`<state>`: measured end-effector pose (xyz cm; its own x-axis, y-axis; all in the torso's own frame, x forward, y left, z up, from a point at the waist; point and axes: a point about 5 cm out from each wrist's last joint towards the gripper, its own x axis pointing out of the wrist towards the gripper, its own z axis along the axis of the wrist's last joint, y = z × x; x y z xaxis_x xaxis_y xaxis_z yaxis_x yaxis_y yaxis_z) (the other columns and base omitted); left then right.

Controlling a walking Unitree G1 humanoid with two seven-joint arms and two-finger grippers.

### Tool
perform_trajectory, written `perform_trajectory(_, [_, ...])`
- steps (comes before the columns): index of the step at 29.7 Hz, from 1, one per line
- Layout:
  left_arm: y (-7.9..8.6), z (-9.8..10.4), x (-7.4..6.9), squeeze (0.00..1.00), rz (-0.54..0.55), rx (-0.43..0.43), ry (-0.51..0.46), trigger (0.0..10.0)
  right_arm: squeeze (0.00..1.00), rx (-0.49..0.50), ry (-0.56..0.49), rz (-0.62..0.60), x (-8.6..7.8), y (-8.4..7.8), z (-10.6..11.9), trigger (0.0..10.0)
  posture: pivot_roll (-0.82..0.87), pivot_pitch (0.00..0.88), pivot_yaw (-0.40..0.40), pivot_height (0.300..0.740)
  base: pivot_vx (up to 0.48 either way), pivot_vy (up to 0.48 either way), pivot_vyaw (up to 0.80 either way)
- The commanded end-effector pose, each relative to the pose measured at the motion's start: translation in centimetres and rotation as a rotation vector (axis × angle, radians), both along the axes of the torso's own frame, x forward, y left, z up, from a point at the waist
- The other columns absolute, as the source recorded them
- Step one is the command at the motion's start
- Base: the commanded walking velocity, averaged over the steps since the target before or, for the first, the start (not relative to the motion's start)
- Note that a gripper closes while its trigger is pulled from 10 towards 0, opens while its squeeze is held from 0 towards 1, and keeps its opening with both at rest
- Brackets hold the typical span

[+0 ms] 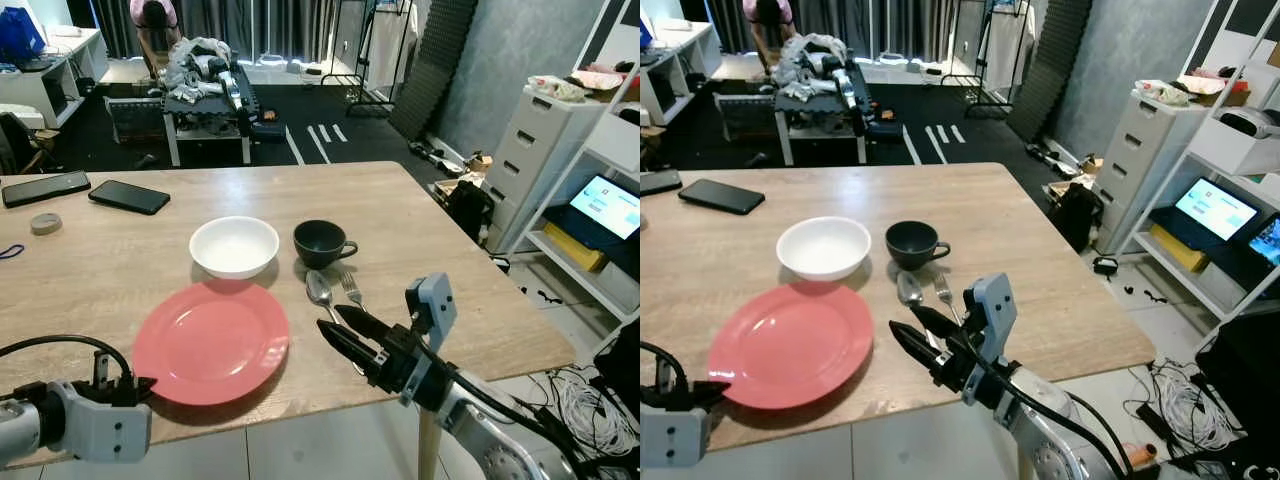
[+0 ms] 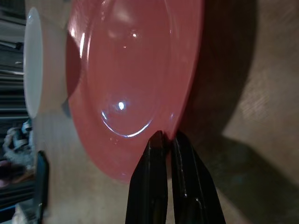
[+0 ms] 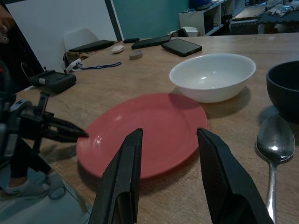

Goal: Setting the table

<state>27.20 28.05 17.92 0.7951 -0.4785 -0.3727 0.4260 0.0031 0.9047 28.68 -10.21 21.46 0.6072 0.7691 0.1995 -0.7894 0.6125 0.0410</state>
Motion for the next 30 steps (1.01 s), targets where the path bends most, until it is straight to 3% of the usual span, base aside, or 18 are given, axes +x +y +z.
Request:
perform_trajectory(1, [0.9,-1.3,-0.2,0.00,0.038,0.056,0.062,10.0,0.00,-0.006,0.008,-0.005,0.0,-0.1,-0.2,10.0,0.12,0.147,0.029,0.740,0.000,0.000,0.00])
perform_trajectory(12, [-0.4,-0.7,0.9,0.00,-0.014,0.033,0.000,10.0,0.00,-0.003,0.007,-0.007,0.0,-0.1,-0.2,10.0,0.12,0.150,0.030,0.740,0.000,0.000,0.00])
perform_trajectory(14, [-0.9,-0.6,1.1,0.00,-0.035,0.016,-0.003,10.0,0.00,-0.003,0.006,-0.006,0.0,-0.1,-0.2,10.0,0.12,0.150,0.029,0.740,0.000,0.000,0.00])
perform_trajectory(18, [-3.9,-0.9,1.3,0.00,-0.166,-0.049,0.033,10.0,0.00,-0.002,0.001,-0.004,0.1,0.0,0.0,10.0,0.10,0.147,0.030,0.740,0.000,0.000,0.00])
perform_trajectory(21, [-4.5,-1.0,1.2,0.00,-0.195,-0.053,0.045,10.0,0.00,-0.003,0.000,-0.005,0.0,0.0,0.0,10.0,0.10,0.146,0.034,0.740,0.000,0.000,0.00])
perform_trajectory(30, [-4.4,-1.2,1.8,0.00,-0.193,-0.048,0.051,10.0,0.00,0.000,-0.002,-0.009,0.0,0.0,0.0,10.0,0.10,0.140,0.036,0.740,0.000,0.000,0.00])
